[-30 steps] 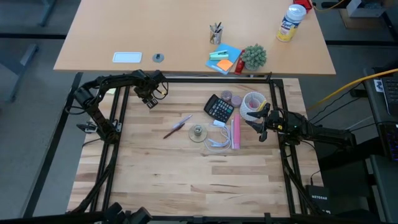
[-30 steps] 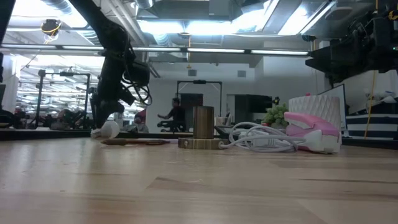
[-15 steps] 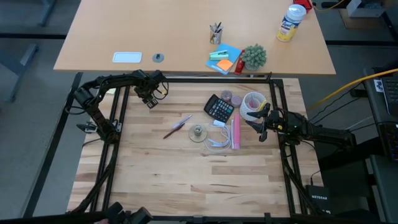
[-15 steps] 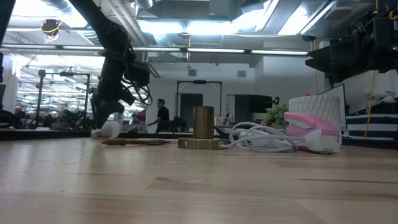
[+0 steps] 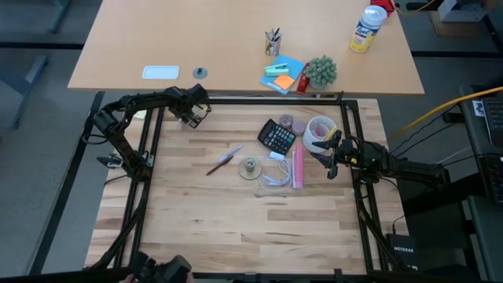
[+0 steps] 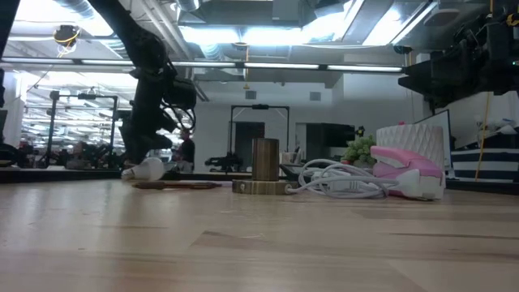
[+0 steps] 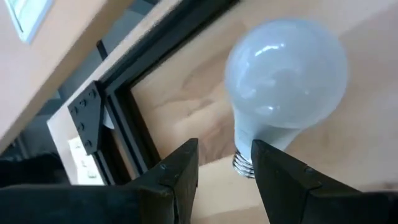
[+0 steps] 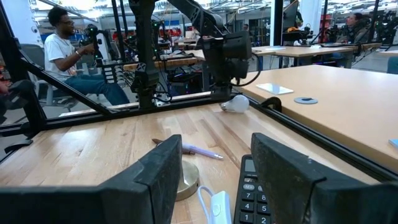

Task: Screw lightbulb
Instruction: Insert the lightbulb into the gold lamp

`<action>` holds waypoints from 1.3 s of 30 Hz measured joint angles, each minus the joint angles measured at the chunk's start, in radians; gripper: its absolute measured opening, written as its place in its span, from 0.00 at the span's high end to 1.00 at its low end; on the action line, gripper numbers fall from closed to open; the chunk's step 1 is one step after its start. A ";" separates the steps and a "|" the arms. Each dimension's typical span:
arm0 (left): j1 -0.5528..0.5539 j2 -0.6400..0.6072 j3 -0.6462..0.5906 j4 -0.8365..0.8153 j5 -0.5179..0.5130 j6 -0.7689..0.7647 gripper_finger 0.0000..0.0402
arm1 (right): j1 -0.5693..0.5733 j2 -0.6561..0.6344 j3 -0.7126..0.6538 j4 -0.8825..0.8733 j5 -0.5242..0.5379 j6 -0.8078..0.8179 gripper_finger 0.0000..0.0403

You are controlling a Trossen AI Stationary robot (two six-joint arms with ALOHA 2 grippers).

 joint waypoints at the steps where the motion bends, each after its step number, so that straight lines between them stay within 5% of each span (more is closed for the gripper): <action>1: 0.004 0.000 0.000 0.008 0.000 -0.016 0.65 | 0.000 0.000 0.000 0.000 0.000 0.000 0.51; 21: 0.003 0.000 0.000 0.052 0.183 0.113 0.65 | 0.000 0.000 0.000 0.000 0.000 0.000 0.51; 39: 0.003 0.000 0.000 0.044 0.191 0.029 0.65 | 0.000 0.000 0.000 0.000 0.000 0.000 0.51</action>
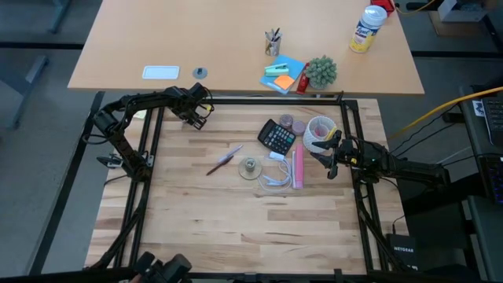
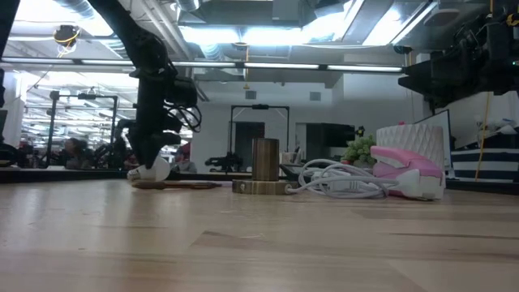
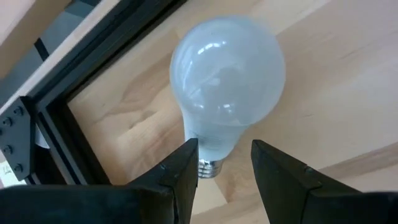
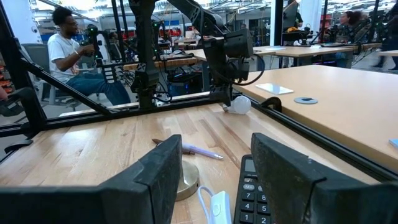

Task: Screw lightbulb
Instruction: Insert the lightbulb into the gold lamp

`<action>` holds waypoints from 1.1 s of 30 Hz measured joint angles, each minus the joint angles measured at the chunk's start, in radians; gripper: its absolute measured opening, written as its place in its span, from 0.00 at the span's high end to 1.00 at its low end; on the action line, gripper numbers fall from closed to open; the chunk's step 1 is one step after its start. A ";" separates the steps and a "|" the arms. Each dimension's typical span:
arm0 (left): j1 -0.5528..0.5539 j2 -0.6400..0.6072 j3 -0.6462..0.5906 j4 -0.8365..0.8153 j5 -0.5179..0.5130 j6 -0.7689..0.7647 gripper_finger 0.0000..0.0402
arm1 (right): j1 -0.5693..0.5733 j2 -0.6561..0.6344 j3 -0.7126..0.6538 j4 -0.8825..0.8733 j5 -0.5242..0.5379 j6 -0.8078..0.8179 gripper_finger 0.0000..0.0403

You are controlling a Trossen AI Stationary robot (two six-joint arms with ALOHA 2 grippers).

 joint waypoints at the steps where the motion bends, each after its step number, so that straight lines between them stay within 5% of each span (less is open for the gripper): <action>1: 0.000 0.000 0.000 0.001 -0.003 0.000 0.65 | 0.000 0.000 0.000 0.000 0.000 0.000 0.51; 13: 0.001 0.000 0.000 0.015 0.012 0.005 0.64 | 0.000 0.000 0.000 0.000 0.000 0.000 0.51; 23: 0.001 0.000 0.000 0.015 -0.025 0.005 0.37 | 0.000 0.000 0.000 0.000 0.000 0.000 0.51; 33: 0.001 0.000 0.000 0.027 -0.053 0.006 0.35 | 0.000 0.000 0.000 0.000 0.000 0.000 0.51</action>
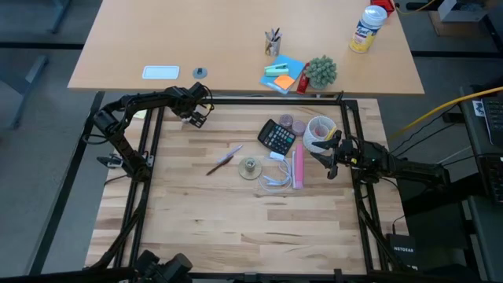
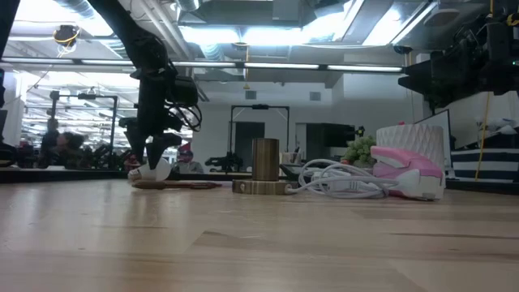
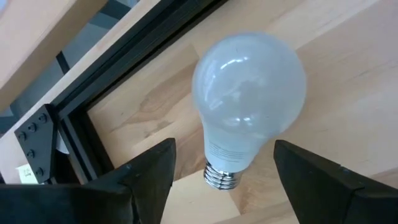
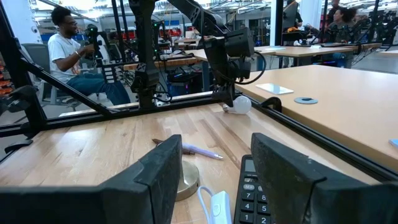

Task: Screw lightbulb
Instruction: Insert the lightbulb into the gold lamp

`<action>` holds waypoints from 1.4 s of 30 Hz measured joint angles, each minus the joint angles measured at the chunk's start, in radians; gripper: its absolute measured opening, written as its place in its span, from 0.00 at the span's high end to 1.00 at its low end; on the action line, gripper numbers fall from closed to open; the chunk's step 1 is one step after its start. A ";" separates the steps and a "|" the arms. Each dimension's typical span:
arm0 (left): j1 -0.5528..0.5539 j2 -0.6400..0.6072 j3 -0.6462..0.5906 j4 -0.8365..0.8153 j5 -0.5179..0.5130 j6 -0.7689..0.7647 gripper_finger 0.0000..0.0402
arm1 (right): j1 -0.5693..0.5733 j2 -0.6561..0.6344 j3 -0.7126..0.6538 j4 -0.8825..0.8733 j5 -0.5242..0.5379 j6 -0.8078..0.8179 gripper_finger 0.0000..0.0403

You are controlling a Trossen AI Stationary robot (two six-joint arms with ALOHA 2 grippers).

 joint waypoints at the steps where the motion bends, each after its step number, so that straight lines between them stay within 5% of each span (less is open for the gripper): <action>1: 0.000 0.000 0.000 0.000 0.000 -0.001 0.35 | 0.000 0.000 0.000 0.000 0.000 0.000 0.51; 15: 0.009 0.000 0.000 0.015 0.005 -0.041 0.35 | 0.000 0.000 0.000 0.000 0.000 0.000 0.51; 27: 0.027 -0.001 0.000 0.089 0.054 0.203 0.35 | 0.000 0.000 0.000 0.000 0.000 0.000 0.51; 42: 0.027 -0.001 0.000 0.072 0.094 0.177 0.35 | 0.000 0.000 0.000 0.000 0.000 0.000 0.51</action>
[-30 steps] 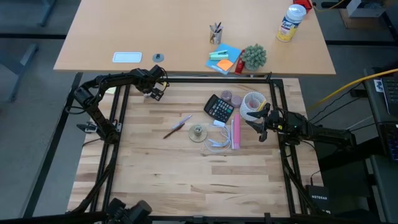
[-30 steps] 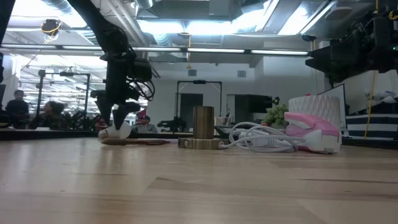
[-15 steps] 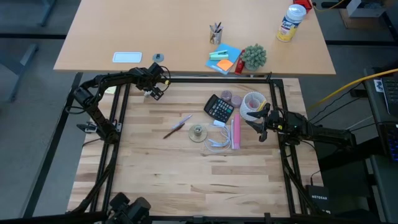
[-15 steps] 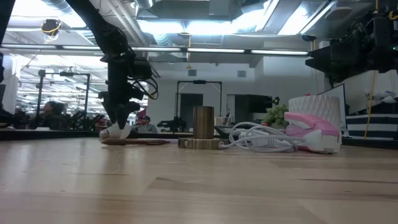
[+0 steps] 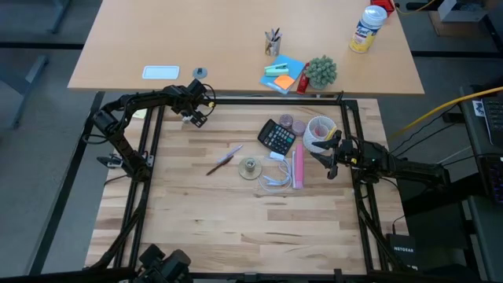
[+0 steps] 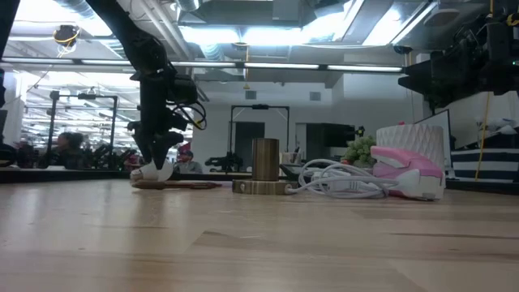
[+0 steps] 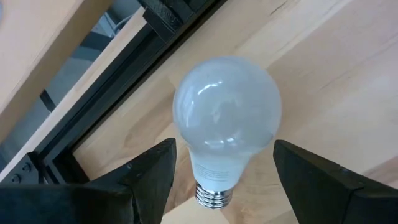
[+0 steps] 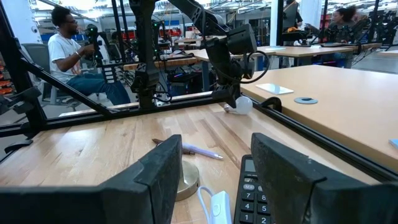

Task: Screw lightbulb
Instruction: Insert the lightbulb into the gold lamp

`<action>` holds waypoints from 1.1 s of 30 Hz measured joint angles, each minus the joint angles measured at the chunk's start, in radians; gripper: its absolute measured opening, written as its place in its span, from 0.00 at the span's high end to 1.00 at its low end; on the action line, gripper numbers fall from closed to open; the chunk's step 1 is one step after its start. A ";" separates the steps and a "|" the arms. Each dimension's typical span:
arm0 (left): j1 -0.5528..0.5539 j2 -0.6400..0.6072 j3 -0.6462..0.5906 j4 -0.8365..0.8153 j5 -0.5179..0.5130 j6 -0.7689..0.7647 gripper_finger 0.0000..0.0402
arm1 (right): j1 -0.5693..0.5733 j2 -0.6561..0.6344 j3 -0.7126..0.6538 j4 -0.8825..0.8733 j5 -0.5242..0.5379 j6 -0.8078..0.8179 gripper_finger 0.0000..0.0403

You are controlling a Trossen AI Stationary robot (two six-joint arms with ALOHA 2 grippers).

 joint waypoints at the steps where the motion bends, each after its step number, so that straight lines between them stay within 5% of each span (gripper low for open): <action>1: 0.000 0.000 0.000 0.000 0.000 0.004 0.35 | 0.000 0.000 0.000 0.000 0.000 0.000 0.51; 33: 0.000 0.000 -0.151 0.240 -0.004 0.026 0.41 | 0.000 0.000 0.000 0.000 0.000 0.000 0.51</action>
